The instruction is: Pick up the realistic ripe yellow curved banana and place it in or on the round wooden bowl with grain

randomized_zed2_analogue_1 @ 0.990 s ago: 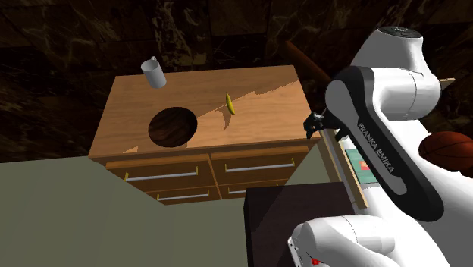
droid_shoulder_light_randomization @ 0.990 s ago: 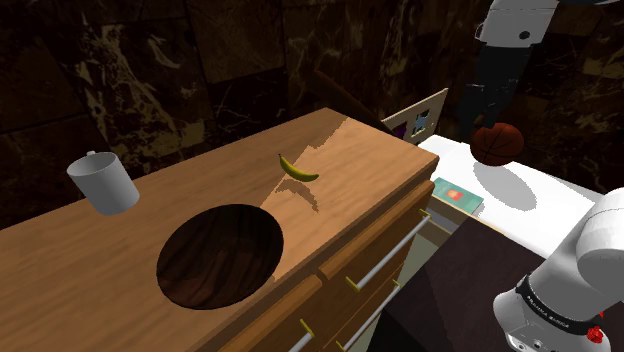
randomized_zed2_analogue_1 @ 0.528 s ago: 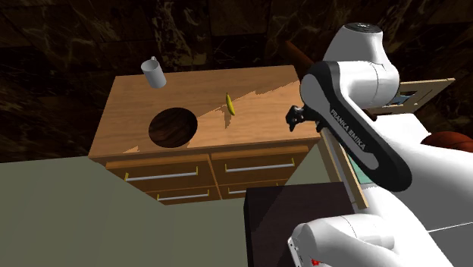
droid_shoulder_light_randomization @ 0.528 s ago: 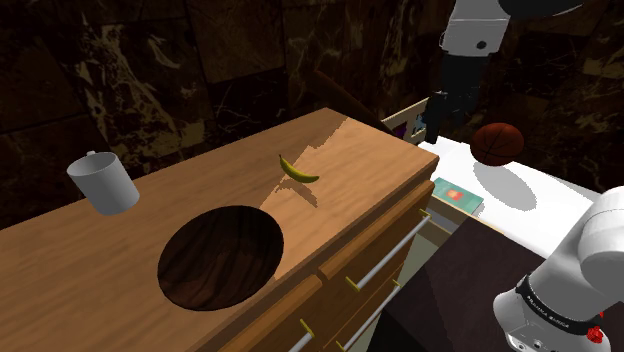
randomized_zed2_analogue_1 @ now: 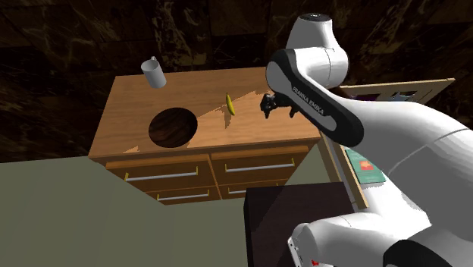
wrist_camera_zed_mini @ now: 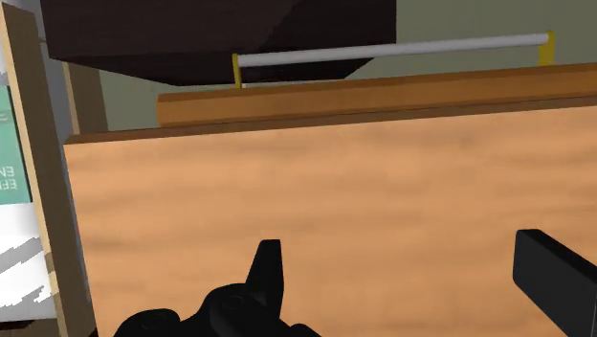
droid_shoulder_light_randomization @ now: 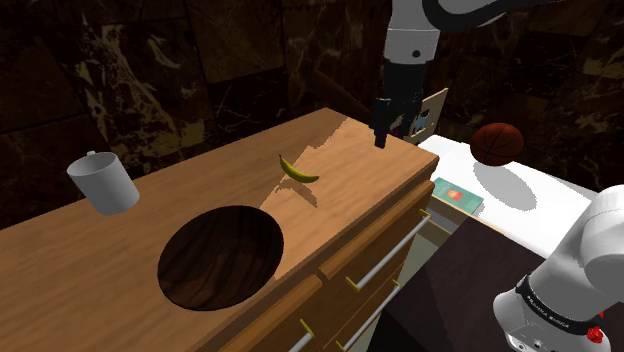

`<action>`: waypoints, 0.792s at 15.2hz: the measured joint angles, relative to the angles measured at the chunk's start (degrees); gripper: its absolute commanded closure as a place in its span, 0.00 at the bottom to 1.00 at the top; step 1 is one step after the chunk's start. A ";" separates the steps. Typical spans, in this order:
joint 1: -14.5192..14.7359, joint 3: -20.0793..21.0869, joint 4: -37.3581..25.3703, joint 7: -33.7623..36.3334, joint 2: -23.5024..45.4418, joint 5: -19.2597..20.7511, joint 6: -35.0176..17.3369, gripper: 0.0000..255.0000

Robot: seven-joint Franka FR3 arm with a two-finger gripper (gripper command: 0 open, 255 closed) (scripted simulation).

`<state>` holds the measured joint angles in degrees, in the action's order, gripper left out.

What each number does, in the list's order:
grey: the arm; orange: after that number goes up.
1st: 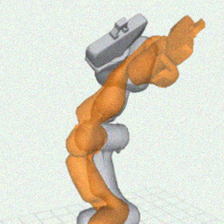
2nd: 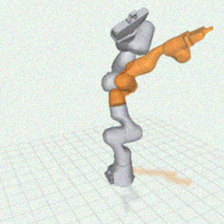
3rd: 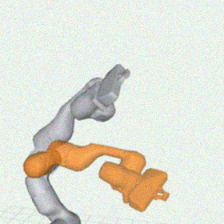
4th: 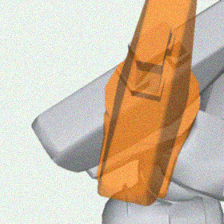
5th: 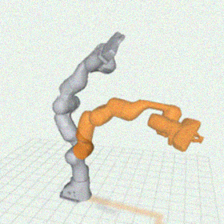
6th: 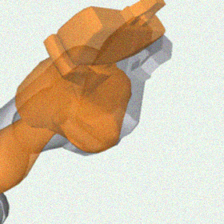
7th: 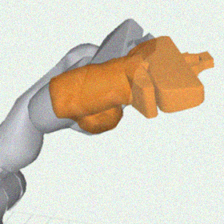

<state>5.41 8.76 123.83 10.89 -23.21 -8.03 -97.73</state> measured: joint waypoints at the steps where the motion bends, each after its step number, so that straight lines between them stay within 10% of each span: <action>1: 0.37 0.72 -1.17 0.34 1.99 -0.08 -0.97 0.00; 12: 4.43 7.16 -19.52 4.00 23.28 2.61 -5.20 0.00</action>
<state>9.84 15.93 104.31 14.89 0.07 -5.42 -102.93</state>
